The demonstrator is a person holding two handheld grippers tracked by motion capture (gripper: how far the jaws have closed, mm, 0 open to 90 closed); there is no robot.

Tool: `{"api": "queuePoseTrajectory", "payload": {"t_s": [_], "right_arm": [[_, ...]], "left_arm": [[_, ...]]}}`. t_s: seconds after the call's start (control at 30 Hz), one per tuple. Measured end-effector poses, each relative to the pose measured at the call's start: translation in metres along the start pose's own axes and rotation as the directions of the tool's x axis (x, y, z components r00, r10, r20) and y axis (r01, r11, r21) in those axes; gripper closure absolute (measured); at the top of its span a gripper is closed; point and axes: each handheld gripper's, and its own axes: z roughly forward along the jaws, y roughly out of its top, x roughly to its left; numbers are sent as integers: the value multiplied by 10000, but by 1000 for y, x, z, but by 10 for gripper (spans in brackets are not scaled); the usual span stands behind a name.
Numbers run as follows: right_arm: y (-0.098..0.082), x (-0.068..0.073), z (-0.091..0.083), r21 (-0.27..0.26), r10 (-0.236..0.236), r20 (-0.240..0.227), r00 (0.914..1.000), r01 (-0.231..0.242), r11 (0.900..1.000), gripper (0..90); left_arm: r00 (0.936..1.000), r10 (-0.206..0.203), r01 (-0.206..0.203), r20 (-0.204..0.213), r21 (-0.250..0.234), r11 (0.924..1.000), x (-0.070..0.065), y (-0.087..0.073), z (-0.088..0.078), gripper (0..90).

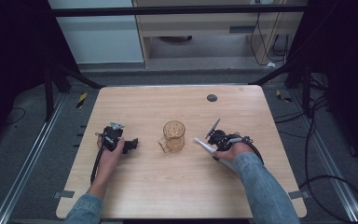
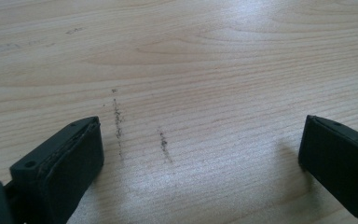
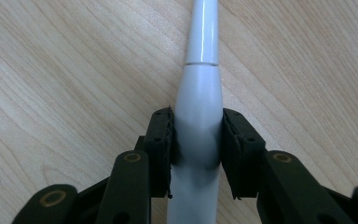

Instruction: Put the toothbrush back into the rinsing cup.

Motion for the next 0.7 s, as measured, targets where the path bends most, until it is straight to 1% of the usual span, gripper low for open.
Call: {"api": "queuePoseTrajectory", "payload": {"t_s": [0.1, 0.13, 0.17, 0.23, 0.27, 0.3, 0.33, 0.37, 0.4, 0.47, 0.5, 0.53, 0.6, 0.63, 0.7], "right_arm": [[0, 0, -1, 131, -17, 4, 10000, 17, 9999, 666], [0, 0, -2, 166, 76, -15, 10000, -76, 9998, 667], [-1, -2, -4, 20, -142, 69, 9999, 142, 9999, 667], [0, -1, -8, -3, 133, 18, 9999, -133, 9999, 668], [0, -3, -11, -151, 38, 20, 10000, -38, 9999, 668], [-1, -5, -14, -215, 165, 50, 9999, -164, 9996, 668], [-1, -5, -14, -215, 165, 50, 9999, -164, 9996, 668], [0, -6, -20, -327, 338, 59, 9994, -336, 9989, 669], [-1, -8, -21, -404, 208, 68, 9998, -205, 9990, 669], [0, -8, -24, -446, 297, 82, 9995, -293, 9986, 669], [0, -8, -27, -517, 443, 62, 9990, -439, 9977, 669], [1, -10, -34, -738, 493, 86, 9987, -485, 9961, 669], [1, -10, -36, -816, 502, 83, 9987, -494, 9954, 669], [2, -11, -43, -1072, 612, 114, 9981, -596, 9925, 669], [3, -12, -45, -1156, 585, 117, 9982, -568, 9917, 669]], "left_arm": [[10000, 7, -7, 1, 5, 10000, 0, 0, 0, 0], [10000, 5, -5, 0, 3, 10000, 0, 0, 0, 0], [10000, 1, -1, 1, 1, 10000, 0, 0, 0, 0], [10000, -1, 1, 4, 1, 10000, 0, 0, 0, 0], [10000, 3, -3, 4, 3, 10000, 0, 0, 0, 0], [10000, -9, 9, 4, -10, 10000, 0, 0, 0, 0], [10000, -9, 9, 4, -10, 10000, 0, 0, 0, 0], [10000, -6, 6, 4, -5, 10000, 0, 0, 0, 0], [10000, -5, 5, 4, -4, 10000, 0, 0, 0, 0], [10000, -5, 5, 5, -3, 10000, 0, 0, 0, 0], [10000, 6, -6, -1, -3, 10000, 0, 0, 0, 0], [10000, 9, -9, 0, 2, 10000, 0, 0, 0, 0], [10000, 6, -6, 2, -1, 10000, 0, 0, 0, 0], [10000, 2, -2, 2, 0, 10000, 0, 0, 0, 0], [10000, -1, 1, 2, -2, 10000, 0, 0, 0, 0]]}}
